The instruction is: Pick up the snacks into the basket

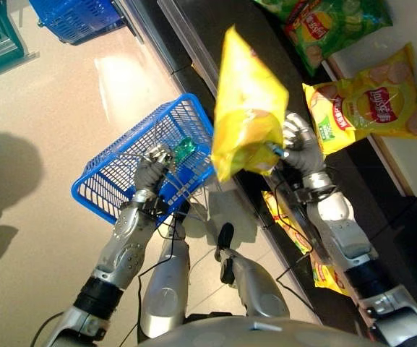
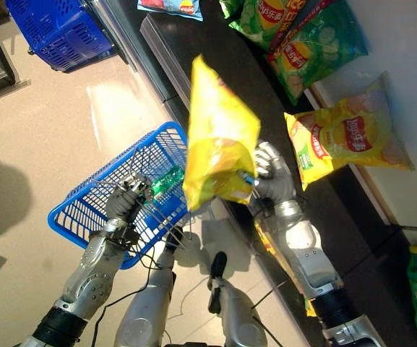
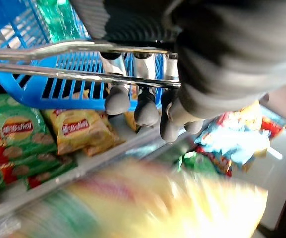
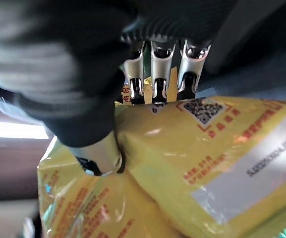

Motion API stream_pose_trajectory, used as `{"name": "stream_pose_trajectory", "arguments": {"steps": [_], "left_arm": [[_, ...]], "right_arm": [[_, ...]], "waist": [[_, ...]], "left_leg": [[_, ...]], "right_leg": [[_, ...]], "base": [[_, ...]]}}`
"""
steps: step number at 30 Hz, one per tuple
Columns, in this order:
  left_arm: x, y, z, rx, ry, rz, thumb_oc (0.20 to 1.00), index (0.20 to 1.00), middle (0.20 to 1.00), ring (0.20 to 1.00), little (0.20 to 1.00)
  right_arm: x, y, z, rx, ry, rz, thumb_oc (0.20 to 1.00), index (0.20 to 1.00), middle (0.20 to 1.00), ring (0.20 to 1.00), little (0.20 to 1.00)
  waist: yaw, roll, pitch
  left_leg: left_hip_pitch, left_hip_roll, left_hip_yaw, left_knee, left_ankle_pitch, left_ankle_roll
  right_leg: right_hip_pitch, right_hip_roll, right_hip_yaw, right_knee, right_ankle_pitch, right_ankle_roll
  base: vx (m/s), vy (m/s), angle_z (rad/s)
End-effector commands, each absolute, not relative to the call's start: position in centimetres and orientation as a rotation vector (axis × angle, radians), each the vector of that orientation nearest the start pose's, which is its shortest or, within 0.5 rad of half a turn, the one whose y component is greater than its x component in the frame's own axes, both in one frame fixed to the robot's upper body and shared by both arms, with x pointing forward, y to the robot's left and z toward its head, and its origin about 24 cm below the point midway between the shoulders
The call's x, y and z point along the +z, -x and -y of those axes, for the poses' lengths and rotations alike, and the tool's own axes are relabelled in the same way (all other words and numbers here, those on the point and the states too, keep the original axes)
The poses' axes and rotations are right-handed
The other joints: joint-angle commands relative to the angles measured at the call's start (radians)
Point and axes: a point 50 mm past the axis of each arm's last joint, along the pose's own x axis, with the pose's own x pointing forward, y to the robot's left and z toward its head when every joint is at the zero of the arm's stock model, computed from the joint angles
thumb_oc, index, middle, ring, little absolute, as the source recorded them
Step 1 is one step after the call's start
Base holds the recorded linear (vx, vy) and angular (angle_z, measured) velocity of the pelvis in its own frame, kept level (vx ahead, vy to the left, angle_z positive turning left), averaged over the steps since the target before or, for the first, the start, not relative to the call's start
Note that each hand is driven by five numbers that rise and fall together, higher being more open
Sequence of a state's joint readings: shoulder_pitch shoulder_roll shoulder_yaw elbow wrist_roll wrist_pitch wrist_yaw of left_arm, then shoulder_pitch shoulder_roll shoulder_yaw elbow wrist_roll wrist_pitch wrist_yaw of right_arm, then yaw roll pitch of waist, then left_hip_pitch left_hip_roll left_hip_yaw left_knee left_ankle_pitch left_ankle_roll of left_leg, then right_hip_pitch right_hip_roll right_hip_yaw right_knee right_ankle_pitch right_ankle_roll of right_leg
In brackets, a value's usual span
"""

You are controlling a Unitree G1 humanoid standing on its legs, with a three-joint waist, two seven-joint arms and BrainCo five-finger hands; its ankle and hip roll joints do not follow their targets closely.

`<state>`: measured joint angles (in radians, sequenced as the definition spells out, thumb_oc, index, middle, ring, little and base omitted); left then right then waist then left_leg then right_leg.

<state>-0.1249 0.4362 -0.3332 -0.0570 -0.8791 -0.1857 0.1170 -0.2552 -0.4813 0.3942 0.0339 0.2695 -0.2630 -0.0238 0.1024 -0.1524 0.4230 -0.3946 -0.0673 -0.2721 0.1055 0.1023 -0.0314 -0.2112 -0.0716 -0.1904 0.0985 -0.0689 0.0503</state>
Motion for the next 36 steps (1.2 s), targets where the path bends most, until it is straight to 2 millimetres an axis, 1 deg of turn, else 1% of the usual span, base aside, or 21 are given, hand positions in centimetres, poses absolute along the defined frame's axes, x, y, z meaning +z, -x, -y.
{"name": "stream_pose_trajectory", "arguments": {"steps": [1,4,5,6,7,9,12,16,19,20,25,26,27,28,29,30,31,32,33,34,36], "left_arm": [[17.8,-25.6,-11.8,-0.514,0.5,0.556,0.2,0.2,0.2,0.2,0.2],[18.4,-25.3,-10.2,-0.585,0.528,0.562,0.2,0.2,0.2,0.2,0.2],[18.4,-25.3,-10.3,-0.584,0.528,0.563,0.2,0.2,0.2,0.2,0.2],[18.5,-25.2,-9.7,-0.612,0.535,0.559,0.2,0.2,0.2,0.2,0.2],[18.7,-25.0,-9.1,-0.654,0.545,0.556,0.2,0.2,0.2,0.2,0.2],[19.0,-24.7,-8.3,-0.703,0.545,0.551,0.2,0.2,0.2,0.2,0.2],[19.7,-24.5,-7.3,-0.758,0.54,0.566,0.2,0.2,0.2,0.2,0.2],[19.9,-24.2,-6.4,-0.804,0.556,0.559,0.2,0.2,0.2,0.2,0.2],[19.9,-24.1,-6.0,-0.821,0.564,0.55,0.2,0.2,0.2,0.2,0.2],[19.8,-23.9,-5.5,-0.845,0.583,0.533,0.2,0.2,0.2,0.2,0.2],[19.6,-23.5,-4.4,-0.903,0.618,0.49,0.2,0.2,0.2,0.2,0.2],[19.6,-23.4,-4.0,-0.922,0.627,0.476,0.2,0.2,0.2,0.2,0.2],[19.5,-23.0,-3.3,-0.968,0.64,0.446,0.2,0.2,0.2,0.2,0.2],[19.5,-23.0,-3.3,-0.969,0.64,0.447,0.2,0.2,0.2,0.2,0.2],[19.5,-22.6,-2.9,-1.003,0.644,0.426,0.2,0.2,0.2,0.2,0.2],[19.5,-22.6,-2.9,-1.003,0.644,0.426,0.2,0.2,0.2,0.2,0.2],[19.5,-22.4,-2.7,-1.019,0.642,0.418,0.2,0.2,0.2,0.2,0.2],[19.5,-22.2,-2.3,-1.044,0.641,0.397,0.2,0.2,0.2,0.2,0.2],[19.5,-22.2,-2.3,-1.044,0.641,0.397,0.2,0.2,0.2,0.2,0.2],[19.2,-22.0,-2.1,-1.056,0.639,0.372,0.2,0.2,0.2,0.2,0.2],[18.8,-22.0,-1.9,-1.065,0.638,0.341,0.2,0.2,0.2,0.2,0.2]], "right_arm": [[9.3,-28.8,9.7,0.562,0.387,0.33,0.2,0.2,0.2,0.2,0.2],[8.1,-29.6,7.1,0.658,0.611,0.325,0.2,0.2,0.2,0.2,0.2],[8.1,-29.7,7.0,0.658,0.612,0.327,0.2,0.2,0.2,0.2,0.2],[8.0,-29.8,6.3,0.696,0.683,0.342,0.2,0.2,0.2,0.2,0.2],[7.3,-30.0,5.4,0.753,0.764,0.324,0.2,0.2,0.2,0.2,0.2],[6.3,-30.1,4.8,0.799,0.846,0.296,0.2,0.2,0.2,0.2,0.2],[4.3,-30.3,4.5,0.832,0.946,0.23,0.2,0.2,0.2,0.2,0.2],[2.6,-30.6,4.4,0.821,0.988,0.153,0.2,0.2,0.2,0.2,0.2],[2.2,-31.0,4.5,0.788,0.994,0.123,0.2,0.2,0.2,0.2,0.2],[1.9,-31.7,4.7,0.743,1.004,0.086,0.2,0.2,0.2,0.2,0.2],[2.1,-33.3,5.1,0.644,1.003,0.03,0.2,0.2,0.2,0.2,0.2],[2.5,-34.1,5.5,0.599,1.0,0.015,0.2,0.2,0.2,0.2,0.2],[3.6,-35.6,6.1,0.514,1.005,0.001,0.2,0.2,0.2,0.2,0.2],[3.6,-35.6,6.1,0.514,1.005,0.001,0.2,0.2,0.2,0.2,0.2],[5.3,-37.0,6.6,0.411,0.952,0.003,0.2,0.2,0.2,0.2,0.2],[5.3,-36.9,6.6,0.412,0.952,0.002,0.2,0.2,0.2,0.2,0.2],[6.5,-37.6,6.7,0.363,0.917,0.02,0.2,0.2,0.2,0.2,0.2],[8.5,-38.6,6.6,0.301,0.849,0.055,0.2,0.2,0.2,0.2,0.2],[8.5,-38.6,6.6,0.301,0.849,0.055,0.2,0.2,0.2,0.2,0.2],[11.1,-39.6,6.7,0.229,0.74,0.102,0.2,0.2,0.2,0.2,0.2],[13.0,-40.2,6.6,0.182,0.663,0.137,0.2,0.2,0.2,0.2,0.2]], "waist": [[0.027,-0.015,-0.059],[0.046,-0.008,-0.049],[0.045,-0.008,-0.048],[0.05,-0.007,-0.045],[0.061,-0.005,-0.042],[0.07,-0.002,-0.039],[0.082,0.006,-0.033],[0.099,0.017,-0.03],[0.106,0.026,-0.026],[0.117,0.036,-0.02],[0.136,0.059,-0.009],[0.141,0.067,-0.005],[0.156,0.085,0.006],[0.154,0.085,0.004],[0.166,0.101,0.015],[0.167,0.101,0.017],[0.172,0.108,0.023],[0.18,0.119,0.034],[0.18,0.119,0.034],[0.188,0.129,0.042],[0.193,0.138,0.048]], "left_leg": [[0.068,-0.045,0.049,0.023,-0.134,0.048],[0.062,-0.047,0.04,0.029,-0.134,0.046],[0.063,-0.047,0.04,0.03,-0.135,0.046],[0.062,-0.047,0.036,0.029,-0.134,0.045],[0.06,-0.049,0.031,0.028,-0.132,0.044],[0.058,-0.052,0.022,0.023,-0.128,0.042],[0.051,-0.061,0.005,0.024,-0.125,0.04],[0.041,-0.071,-0.014,0.027,-0.123,0.039],[0.039,-0.074,-0.021,0.027,-0.121,0.039],[0.035,-0.08,-0.026,0.028,-0.119,0.038],[0.022,-0.092,-0.037,0.035,-0.115,0.039],[0.016,-0.095,-0.04,0.037,-0.113,0.039],[0.01,-0.1,-0.045,0.043,-0.113,0.038],[0.007,-0.101,-0.046,0.04,-0.109,0.039],[0.0,-0.105,-0.049,0.04,-0.104,0.038],[0.003,-0.104,-0.048,0.042,-0.108,0.038],[-0.002,-0.106,-0.051,0.043,-0.105,0.038],[-0.01,-0.11,-0.056,0.043,-0.1,0.039],[-0.01,-0.11,-0.056,0.043,-0.1,0.039],[-0.017,-0.115,-0.058,0.043,-0.096,0.039],[-0.024,-0.117,-0.06,0.043,-0.094,0.04]], "right_leg": [[-0.041,-0.074,0.03,0.03,0.094,0.101],[-0.04,-0.073,0.023,0.027,0.094,0.099],[-0.04,-0.072,0.022,0.027,0.094,0.099],[-0.038,-0.072,0.019,0.025,0.093,0.099],[-0.035,-0.072,0.015,0.022,0.094,0.1],[-0.031,-0.073,0.007,0.019,0.095,0.101],[-0.028,-0.079,-0.011,0.021,0.094,0.102],[-0.023,-0.085,-0.035,0.018,0.093,0.103],[-0.022,-0.087,-0.042,0.019,0.09,0.103],[-0.021,-0.089,-0.049,0.02,0.089,0.102],[-0.022,-0.093,-0.066,0.022,0.086,0.099],[-0.025,-0.094,-0.069,0.025,0.085,0.098],[-0.028,-0.095,-0.075,0.028,0.081,0.096],[-0.03,-0.095,-0.076,0.026,0.084,0.097],[-0.034,-0.097,-0.082,0.027,0.083,0.095],[-0.031,-0.096,-0.081,0.029,0.08,0.095],[-0.034,-0.096,-0.084,0.031,0.079,0.093],[-0.041,-0.099,-0.091,0.035,0.078,0.092],[-0.041,-0.099,-0.091,0.035,0.078,0.092],[-0.045,-0.101,-0.098,0.04,0.076,0.091],[-0.05,-0.104,-0.105,0.043,0.074,0.091]], "base": [[0.0,0.0,0.0],[0.0,-0.002,0.01],[0.0,-0.014,0.09],[0.0,-0.02,0.08],[0.01,-0.031,0.08],[0.01,-0.029,0.08],[0.01,-0.022,0.24],[0.01,-0.019,0.22],[0.02,0.007,0.18],[0.01,0.008,0.21],[0.0,0.009,0.13],[-0.01,0.008,0.16],[-0.01,0.012,0.15],[-0.02,0.017,0.18],[-0.01,0.01,0.18],[-0.01,0.0,0.17],[-0.01,-0.006,0.14],[-0.01,-0.001,0.12],[-0.02,0.009,0.15],[-0.01,0.006,0.09],[0.0,0.006,0.08]]}}
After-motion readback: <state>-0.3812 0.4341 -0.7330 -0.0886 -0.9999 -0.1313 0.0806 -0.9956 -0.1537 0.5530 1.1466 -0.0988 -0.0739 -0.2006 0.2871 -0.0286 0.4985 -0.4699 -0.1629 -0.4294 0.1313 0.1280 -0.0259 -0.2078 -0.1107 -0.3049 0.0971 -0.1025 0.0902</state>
